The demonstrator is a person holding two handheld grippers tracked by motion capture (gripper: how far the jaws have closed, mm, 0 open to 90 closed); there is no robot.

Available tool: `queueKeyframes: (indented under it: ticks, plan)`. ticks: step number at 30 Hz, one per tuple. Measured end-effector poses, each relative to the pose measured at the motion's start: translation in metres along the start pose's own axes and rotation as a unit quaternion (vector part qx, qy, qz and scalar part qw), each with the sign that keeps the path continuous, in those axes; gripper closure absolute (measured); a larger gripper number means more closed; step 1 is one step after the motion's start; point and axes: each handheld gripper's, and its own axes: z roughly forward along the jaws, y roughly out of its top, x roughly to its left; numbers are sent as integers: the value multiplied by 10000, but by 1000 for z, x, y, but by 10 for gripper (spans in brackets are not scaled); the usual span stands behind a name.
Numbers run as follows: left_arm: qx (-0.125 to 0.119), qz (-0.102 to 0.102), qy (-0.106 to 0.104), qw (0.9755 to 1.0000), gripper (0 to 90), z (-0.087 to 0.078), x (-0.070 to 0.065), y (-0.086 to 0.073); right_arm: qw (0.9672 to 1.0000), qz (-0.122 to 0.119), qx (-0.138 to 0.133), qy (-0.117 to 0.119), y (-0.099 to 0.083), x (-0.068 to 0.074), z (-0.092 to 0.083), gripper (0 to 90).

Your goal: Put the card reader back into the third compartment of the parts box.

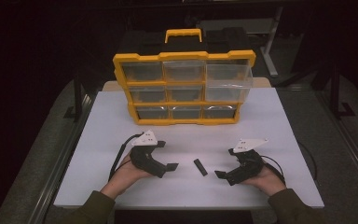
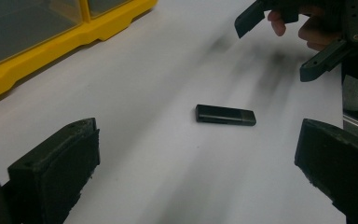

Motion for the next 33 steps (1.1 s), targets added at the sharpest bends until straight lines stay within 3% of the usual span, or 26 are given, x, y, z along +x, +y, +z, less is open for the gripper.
queueKeyframes:
  ticks: [33]
  plan:
    - [-7, 50, -12, 10000, 0, 27, -15, 17, 10000, 10, -8, -32, 0, 1, -2, 0]
